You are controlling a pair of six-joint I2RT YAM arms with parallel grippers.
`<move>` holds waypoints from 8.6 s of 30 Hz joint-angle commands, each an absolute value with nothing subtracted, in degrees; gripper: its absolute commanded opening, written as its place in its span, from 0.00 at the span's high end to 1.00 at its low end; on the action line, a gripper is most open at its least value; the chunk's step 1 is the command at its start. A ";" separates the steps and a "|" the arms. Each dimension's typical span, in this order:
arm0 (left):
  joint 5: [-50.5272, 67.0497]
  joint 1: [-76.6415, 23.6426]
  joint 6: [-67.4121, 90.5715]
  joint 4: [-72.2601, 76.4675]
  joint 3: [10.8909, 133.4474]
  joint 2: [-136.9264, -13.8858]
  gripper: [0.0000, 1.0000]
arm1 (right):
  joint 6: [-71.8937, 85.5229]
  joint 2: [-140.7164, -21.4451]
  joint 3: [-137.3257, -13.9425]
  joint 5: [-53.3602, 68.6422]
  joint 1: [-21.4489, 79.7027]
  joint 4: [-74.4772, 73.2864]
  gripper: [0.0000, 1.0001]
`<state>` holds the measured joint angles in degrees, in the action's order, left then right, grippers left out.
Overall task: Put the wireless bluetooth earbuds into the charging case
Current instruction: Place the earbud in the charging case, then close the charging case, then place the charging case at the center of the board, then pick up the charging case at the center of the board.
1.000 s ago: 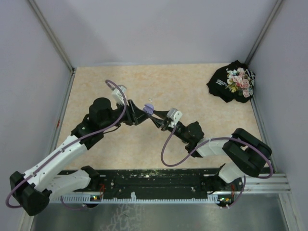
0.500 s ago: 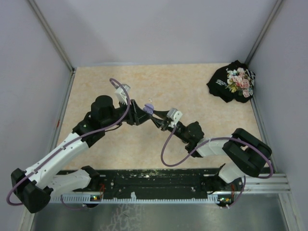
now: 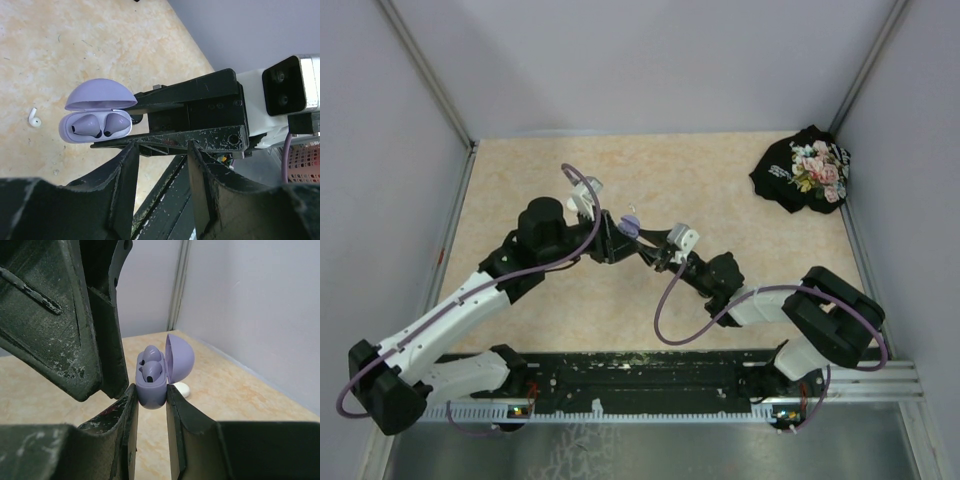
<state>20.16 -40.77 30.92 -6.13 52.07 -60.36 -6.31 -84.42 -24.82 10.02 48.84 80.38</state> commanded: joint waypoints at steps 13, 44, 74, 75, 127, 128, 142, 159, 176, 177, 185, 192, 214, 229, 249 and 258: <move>12.39 -40.99 22.60 -12.49 59.36 -58.67 0.33 | -3.92 -80.81 -25.85 15.51 48.04 79.71 1.00; 47.44 -31.64 23.24 -2.87 55.57 -62.73 0.13 | 11.74 -80.82 -26.60 31.90 43.38 83.65 1.00; -9.91 -30.45 1.87 -23.64 56.72 -54.14 0.00 | 18.74 -68.93 -32.73 23.58 32.32 27.40 1.00; -12.14 -30.31 1.84 -23.64 56.10 -53.94 0.00 | 19.38 -68.26 -32.96 23.30 31.22 24.41 1.00; 8.37 -8.50 12.59 -17.53 55.96 -76.26 0.00 | 19.83 -61.98 -28.54 14.03 12.77 1.96 0.19; 7.38 -8.57 11.97 -18.30 57.88 -78.46 0.00 | 18.86 -61.08 -28.64 12.78 13.63 1.67 0.18; -1.38 -11.07 -2.23 -23.90 81.90 -107.04 0.01 | 17.47 -51.94 -24.31 11.43 16.94 6.17 0.17; -3.28 -13.65 -2.03 -24.47 92.40 -121.98 0.19 | 16.52 -53.26 -24.48 13.97 16.96 6.68 0.17; -5.40 -15.56 -1.75 -24.32 88.49 -119.96 0.45 | 16.41 -54.49 -25.51 16.45 17.41 7.17 0.18; -5.50 -15.96 -1.38 -24.30 87.68 -119.06 0.46 | 16.54 -54.45 -25.77 16.78 17.52 7.25 0.18; -8.74 -21.09 2.02 -20.05 75.84 -107.83 0.46 | 18.17 -54.81 -27.67 19.63 19.49 8.82 0.19; -11.63 -27.55 3.29 -14.18 64.75 -95.39 0.46 | 20.46 -56.49 -29.32 22.55 21.15 12.61 0.20; -12.27 -47.30 -11.29 15.11 37.27 -66.75 0.43 | 32.52 -66.66 -35.09 28.89 28.57 29.33 0.30; -7.65 -53.35 -22.04 24.92 33.75 -62.87 0.40 | 33.34 -71.35 -35.33 26.92 35.76 39.57 0.40; -7.15 -55.25 -23.09 27.74 33.71 -62.45 0.40 | 37.39 -75.89 -34.82 30.40 36.83 47.24 0.74; -6.52 -55.46 -21.39 25.32 34.33 -58.49 0.31 | 34.72 -76.01 -34.90 33.04 36.42 49.53 1.00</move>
